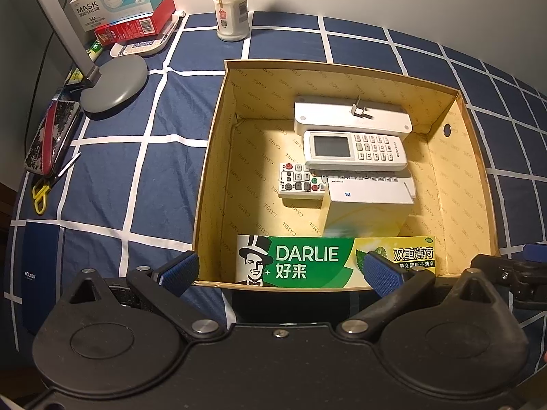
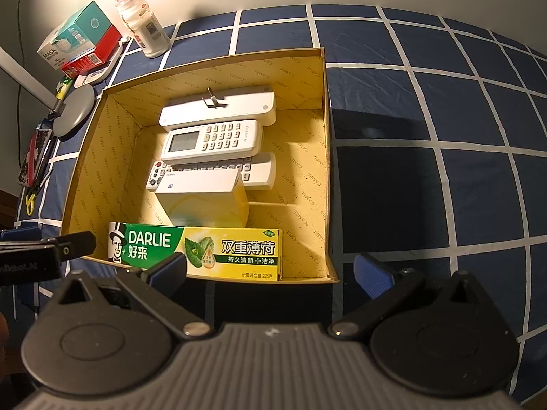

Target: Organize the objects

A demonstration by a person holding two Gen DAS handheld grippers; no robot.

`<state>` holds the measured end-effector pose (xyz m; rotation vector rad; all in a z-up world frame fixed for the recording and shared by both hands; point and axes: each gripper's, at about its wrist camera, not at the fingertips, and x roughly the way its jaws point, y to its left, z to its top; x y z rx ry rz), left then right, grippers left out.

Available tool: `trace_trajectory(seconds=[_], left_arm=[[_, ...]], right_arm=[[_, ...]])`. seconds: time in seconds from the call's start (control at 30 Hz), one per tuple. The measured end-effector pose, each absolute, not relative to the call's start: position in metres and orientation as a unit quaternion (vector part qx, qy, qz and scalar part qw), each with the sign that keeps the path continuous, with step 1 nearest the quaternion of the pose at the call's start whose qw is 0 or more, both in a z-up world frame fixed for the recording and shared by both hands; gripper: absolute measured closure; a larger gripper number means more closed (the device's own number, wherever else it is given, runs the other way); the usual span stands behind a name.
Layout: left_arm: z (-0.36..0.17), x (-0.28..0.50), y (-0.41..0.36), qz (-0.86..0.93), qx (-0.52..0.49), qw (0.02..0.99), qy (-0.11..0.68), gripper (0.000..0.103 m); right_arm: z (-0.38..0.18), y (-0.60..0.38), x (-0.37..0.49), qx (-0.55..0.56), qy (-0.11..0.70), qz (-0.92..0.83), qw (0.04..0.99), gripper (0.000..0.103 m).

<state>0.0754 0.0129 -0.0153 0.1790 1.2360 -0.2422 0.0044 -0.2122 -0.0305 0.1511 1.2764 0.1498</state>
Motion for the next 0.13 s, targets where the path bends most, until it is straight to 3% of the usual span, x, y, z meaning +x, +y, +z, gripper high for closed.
trace_trajectory(seconds=[0.13], left_arm=[[-0.0142,0.0754,0.0123,-0.114,0.085,0.804,0.577,0.000]], right_arm=[[-0.0307,-0.2119,0.0049,0.073,0.595,0.071,0.798,0.000]])
